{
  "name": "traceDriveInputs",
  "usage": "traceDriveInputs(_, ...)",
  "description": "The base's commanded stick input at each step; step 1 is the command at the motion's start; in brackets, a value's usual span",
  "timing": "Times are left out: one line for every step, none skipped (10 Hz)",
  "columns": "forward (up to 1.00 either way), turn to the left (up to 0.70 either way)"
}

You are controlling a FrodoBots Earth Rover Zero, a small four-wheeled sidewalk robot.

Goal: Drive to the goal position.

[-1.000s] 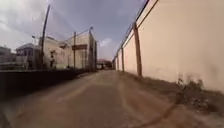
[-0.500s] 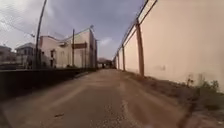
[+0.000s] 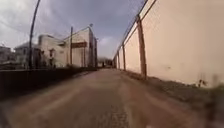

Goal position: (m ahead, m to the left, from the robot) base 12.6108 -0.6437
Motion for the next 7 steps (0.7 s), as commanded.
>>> traceDriveInputs(0.70, 0.00)
traceDriveInputs(0.70, 0.00)
traceDriveInputs(0.70, 0.00)
traceDriveInputs(0.70, 0.00)
traceDriveInputs(0.70, 0.00)
traceDriveInputs(0.70, 0.00)
traceDriveInputs(0.70, 0.00)
